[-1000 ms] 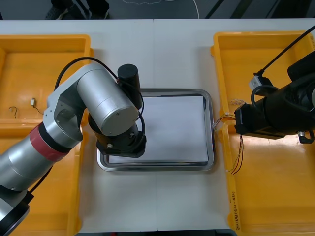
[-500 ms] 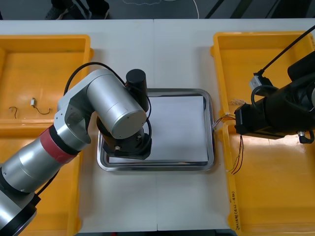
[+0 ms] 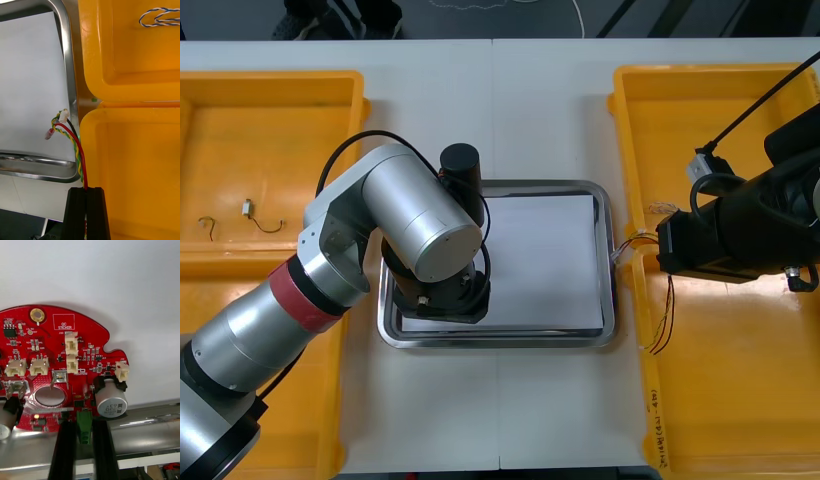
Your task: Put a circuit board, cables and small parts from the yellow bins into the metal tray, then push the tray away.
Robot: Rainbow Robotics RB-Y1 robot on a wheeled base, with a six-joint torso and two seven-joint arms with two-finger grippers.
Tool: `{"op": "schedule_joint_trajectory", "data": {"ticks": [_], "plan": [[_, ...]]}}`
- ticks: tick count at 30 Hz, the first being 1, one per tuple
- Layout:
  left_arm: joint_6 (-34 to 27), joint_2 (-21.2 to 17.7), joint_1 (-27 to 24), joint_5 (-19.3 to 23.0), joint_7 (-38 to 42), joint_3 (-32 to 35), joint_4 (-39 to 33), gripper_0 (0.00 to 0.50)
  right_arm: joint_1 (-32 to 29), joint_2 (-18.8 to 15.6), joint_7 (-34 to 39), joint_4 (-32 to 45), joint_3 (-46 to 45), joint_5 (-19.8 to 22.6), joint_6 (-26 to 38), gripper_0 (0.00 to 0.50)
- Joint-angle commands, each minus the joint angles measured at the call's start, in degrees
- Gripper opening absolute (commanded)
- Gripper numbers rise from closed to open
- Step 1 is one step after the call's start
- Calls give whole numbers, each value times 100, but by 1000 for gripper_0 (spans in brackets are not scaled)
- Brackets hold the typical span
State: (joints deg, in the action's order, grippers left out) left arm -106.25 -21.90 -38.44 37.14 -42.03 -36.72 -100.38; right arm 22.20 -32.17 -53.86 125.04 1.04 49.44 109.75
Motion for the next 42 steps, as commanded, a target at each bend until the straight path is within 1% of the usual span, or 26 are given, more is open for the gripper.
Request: {"op": "schedule_joint_trajectory", "data": {"ticks": [1,4,7,11,15,18,21,26,29,34,36,42], "plan": [[34,142,-138,-49,-499,-54,-87,395,118,53,95,56,80,4,25,0],[-19,81,-129,-58,-473,-37,-236,475,118,53,95,56,80,13,25,0],[-116,-25,-129,-23,-446,42,-447,491,118,53,95,56,80,13,25,0],[-353,-174,-129,21,-429,192,-781,494,118,53,78,56,80,13,25,0],[-375,-403,-129,118,-402,438,-1326,495,118,53,42,56,80,22,25,0],[-375,-657,-129,302,-358,579,-1678,495,118,53,-19,56,80,31,25,0],[-375,-1035,-120,557,-235,684,-2020,495,127,53,-98,56,89,66,25,0],[-375,-1492,-129,918,143,886,-2372,494,180,53,-265,56,98,101,25,0],[-375,-1782,-120,1146,160,1097,-2618,496,224,53,-371,56,124,110,25,0],[-375,-2195,-111,1577,178,1554,-2873,495,259,53,-555,56,229,83,25,0],[-375,-2398,-111,1779,187,1739,-2899,495,259,35,-863,56,256,48,25,0],[-375,-2846,-111,2139,160,2134,-2891,494,259,-79,-1522,12,282,57,25,0]]}}
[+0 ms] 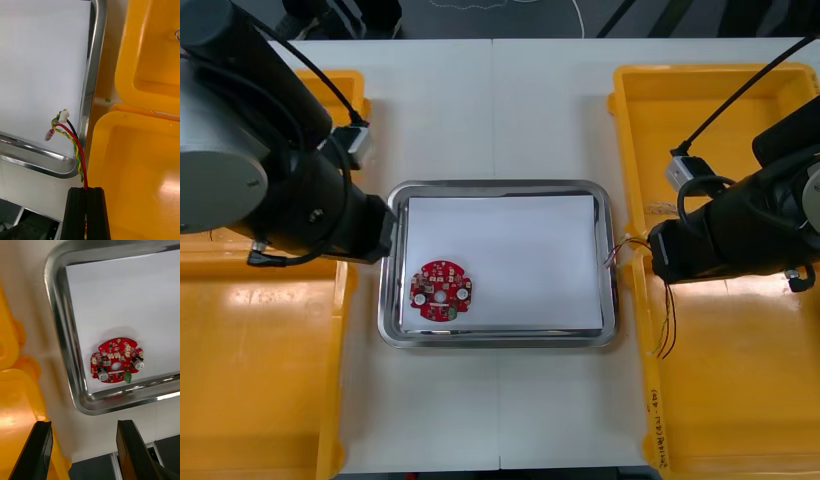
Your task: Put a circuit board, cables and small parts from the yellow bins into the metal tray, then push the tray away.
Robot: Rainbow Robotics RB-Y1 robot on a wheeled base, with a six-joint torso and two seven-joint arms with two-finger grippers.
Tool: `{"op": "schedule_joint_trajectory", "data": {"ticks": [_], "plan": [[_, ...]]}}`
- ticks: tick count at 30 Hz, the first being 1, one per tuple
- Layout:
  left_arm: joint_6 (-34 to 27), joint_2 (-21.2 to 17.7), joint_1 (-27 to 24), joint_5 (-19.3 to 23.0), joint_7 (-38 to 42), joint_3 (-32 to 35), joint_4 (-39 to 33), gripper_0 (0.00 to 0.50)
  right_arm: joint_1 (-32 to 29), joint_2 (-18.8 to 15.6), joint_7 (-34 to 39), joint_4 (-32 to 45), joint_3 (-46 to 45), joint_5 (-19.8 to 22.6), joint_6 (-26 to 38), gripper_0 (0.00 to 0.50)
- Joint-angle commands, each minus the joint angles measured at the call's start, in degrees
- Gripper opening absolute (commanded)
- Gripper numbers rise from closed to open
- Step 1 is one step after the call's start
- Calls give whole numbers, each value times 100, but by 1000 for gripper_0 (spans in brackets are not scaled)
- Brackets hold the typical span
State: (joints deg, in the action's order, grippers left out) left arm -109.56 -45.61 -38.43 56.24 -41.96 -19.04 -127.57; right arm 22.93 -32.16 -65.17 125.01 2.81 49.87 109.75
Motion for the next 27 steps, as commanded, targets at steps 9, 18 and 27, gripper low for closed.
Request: {"op": "schedule_joint_trajectory", "data": {"ticks": [9,18,27], "plan": [[-44,-853,266,450,65,1227,-154,495,475,-115,-1366,23,527,-74,25,0],[-44,-958,706,362,-594,1974,153,495,818,123,-2201,-170,905,-259,25,0],[-44,-1082,574,353,-1455,2150,1015,496,1038,430,-3388,-478,984,-496,25,0]]}}
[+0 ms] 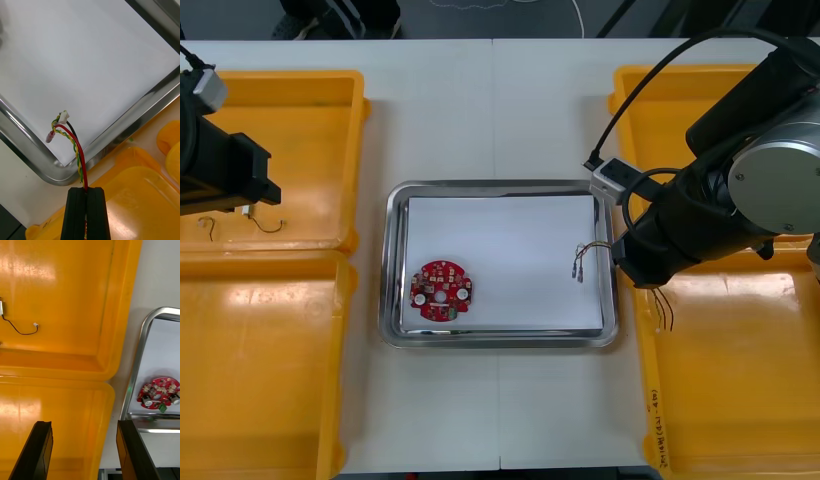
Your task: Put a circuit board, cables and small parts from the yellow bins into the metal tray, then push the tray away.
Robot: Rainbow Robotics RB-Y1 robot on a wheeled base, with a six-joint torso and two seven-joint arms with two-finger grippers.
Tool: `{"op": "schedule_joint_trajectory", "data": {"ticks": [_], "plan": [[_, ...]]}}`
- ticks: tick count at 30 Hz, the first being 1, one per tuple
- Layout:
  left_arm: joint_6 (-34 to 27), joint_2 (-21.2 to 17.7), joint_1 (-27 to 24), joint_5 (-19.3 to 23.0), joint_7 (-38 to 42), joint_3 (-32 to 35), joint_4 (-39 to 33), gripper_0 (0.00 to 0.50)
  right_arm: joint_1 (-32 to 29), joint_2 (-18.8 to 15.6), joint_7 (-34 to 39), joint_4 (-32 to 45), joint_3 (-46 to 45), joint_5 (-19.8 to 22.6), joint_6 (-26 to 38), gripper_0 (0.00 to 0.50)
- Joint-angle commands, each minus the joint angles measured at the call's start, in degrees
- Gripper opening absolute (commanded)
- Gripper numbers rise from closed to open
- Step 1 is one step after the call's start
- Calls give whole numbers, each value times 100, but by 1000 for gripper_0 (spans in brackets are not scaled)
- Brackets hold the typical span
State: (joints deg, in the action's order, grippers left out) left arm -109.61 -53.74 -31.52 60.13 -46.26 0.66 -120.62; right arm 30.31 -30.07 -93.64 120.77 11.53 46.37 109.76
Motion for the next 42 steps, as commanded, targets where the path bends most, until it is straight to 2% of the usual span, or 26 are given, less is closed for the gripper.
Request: {"op": "schedule_joint_trajectory", "data": {"ticks": [1,9,14,20,26,33,39,42], "plan": [[-39,-268,-170,-37,-1130,180,461,496,344,264,-664,-98,148,-208,24,0],[-39,-268,-433,-107,-1790,180,1243,496,537,423,-1016,-151,631,-621,24,0],[-39,-277,-530,-292,-2255,189,1665,495,616,493,-1024,-256,895,-612,24,0],[1,-391,-636,-353,-2387,180,2131,496,704,748,-1139,-450,974,-559,24,0],[124,-567,-662,-459,-2510,180,2421,496,730,889,-1191,-485,1185,-691,-16,0],[150,-567,-811,-608,-3187,180,2895,494,757,959,-1262,-537,1492,-858,-191,0],[282,-567,-899,-705,-3837,180,3308,492,845,1187,-1394,-819,1545,-885,-262,0],[387,-567,-943,-740,-4189,180,3511,490,941,1319,-1499,-968,1703,-1069,-315,0]]}}
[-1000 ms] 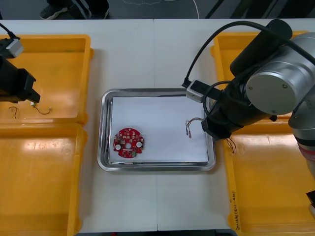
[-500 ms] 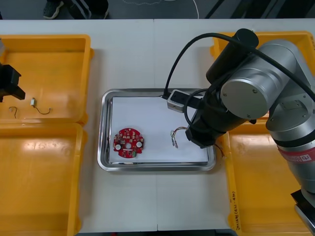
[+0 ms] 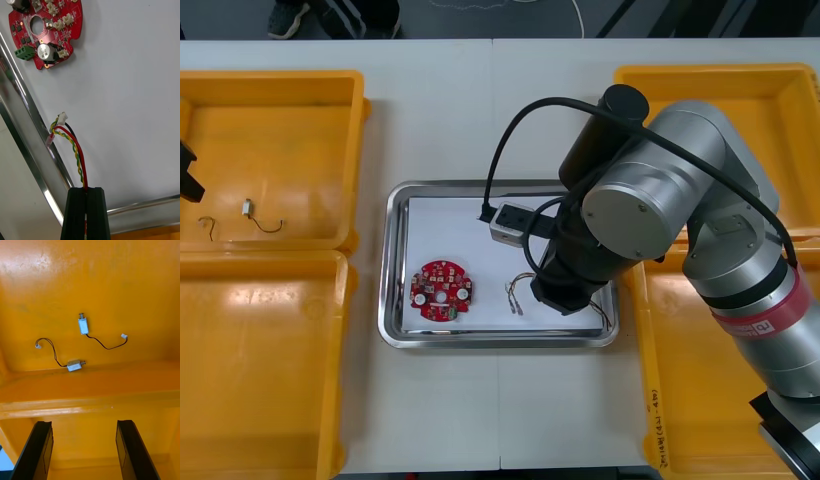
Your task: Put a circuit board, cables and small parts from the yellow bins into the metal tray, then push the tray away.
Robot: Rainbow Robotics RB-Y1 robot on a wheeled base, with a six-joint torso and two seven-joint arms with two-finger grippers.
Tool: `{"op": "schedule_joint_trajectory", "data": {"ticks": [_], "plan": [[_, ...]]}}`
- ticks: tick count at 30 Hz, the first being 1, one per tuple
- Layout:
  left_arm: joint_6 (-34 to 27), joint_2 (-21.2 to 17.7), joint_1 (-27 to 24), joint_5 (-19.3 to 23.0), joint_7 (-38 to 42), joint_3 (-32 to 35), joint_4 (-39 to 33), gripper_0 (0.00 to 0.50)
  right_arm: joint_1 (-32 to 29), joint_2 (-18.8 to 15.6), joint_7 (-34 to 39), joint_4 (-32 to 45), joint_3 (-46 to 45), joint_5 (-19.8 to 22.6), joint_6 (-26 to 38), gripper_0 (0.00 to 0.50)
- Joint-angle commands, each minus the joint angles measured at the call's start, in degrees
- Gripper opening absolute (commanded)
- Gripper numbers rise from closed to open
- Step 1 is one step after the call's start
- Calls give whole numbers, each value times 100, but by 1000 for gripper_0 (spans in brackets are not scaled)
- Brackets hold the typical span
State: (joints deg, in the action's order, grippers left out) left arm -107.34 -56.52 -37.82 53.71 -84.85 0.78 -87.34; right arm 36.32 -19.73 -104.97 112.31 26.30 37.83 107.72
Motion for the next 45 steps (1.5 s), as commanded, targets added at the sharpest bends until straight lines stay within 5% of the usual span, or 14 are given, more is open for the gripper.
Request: {"op": "schedule_joint_trajectory", "data": {"ticks": [1,18,37,45], "plan": [[178,-289,-313,-115,-392,169,200,491,349,294,-384,-130,271,-250,-137,0],[1030,-289,-410,-431,-1807,19,1307,487,384,426,-1228,-780,745,-690,-849,0],[2103,-254,-630,-159,-1543,-1141,2292,487,402,426,-1482,-1114,1035,-865,-1069,0],[2410,-8,-647,-132,-1376,-1150,2687,487,402,409,-1518,-1220,1141,-918,-1130,0]]}}
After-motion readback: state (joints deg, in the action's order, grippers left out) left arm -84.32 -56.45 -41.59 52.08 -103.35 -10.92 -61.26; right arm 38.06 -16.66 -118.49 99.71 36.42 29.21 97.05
